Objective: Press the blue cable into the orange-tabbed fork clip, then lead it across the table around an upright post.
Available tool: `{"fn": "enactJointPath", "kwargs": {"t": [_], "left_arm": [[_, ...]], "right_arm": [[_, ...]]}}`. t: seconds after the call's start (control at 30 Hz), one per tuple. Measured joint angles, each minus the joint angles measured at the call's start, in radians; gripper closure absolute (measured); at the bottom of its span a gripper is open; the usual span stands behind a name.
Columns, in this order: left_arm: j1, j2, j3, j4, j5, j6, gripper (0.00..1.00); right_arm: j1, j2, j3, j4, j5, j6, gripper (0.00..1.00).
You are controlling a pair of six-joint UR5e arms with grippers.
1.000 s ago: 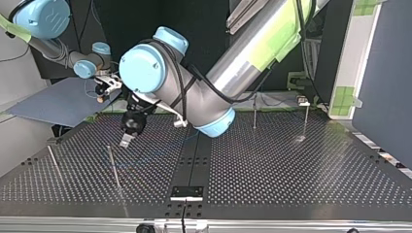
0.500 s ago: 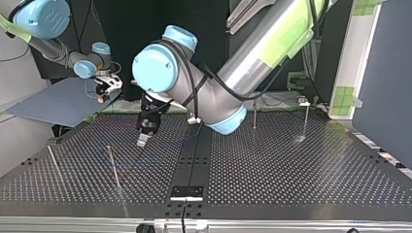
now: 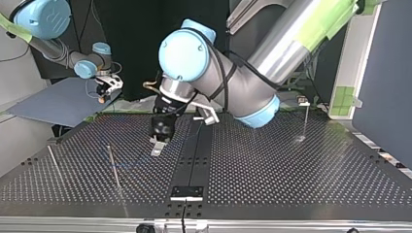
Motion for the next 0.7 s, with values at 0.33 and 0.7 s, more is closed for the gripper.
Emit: {"fn": "enactJointPath", "kwargs": {"t": [0.33, 0.7], "left_arm": [[0.002, 0.086, -0.086, 0.086, -0.001, -0.021, 0.00], [-0.003, 0.170, -0.185, 0.185, -0.003, -0.019, 0.00]], "right_arm": [[0.004, 0.000, -0.002, 0.000, -0.004, -0.003, 1.00], [0.010, 0.000, -0.004, 0.001, -0.006, -0.005, 1.00]]}}
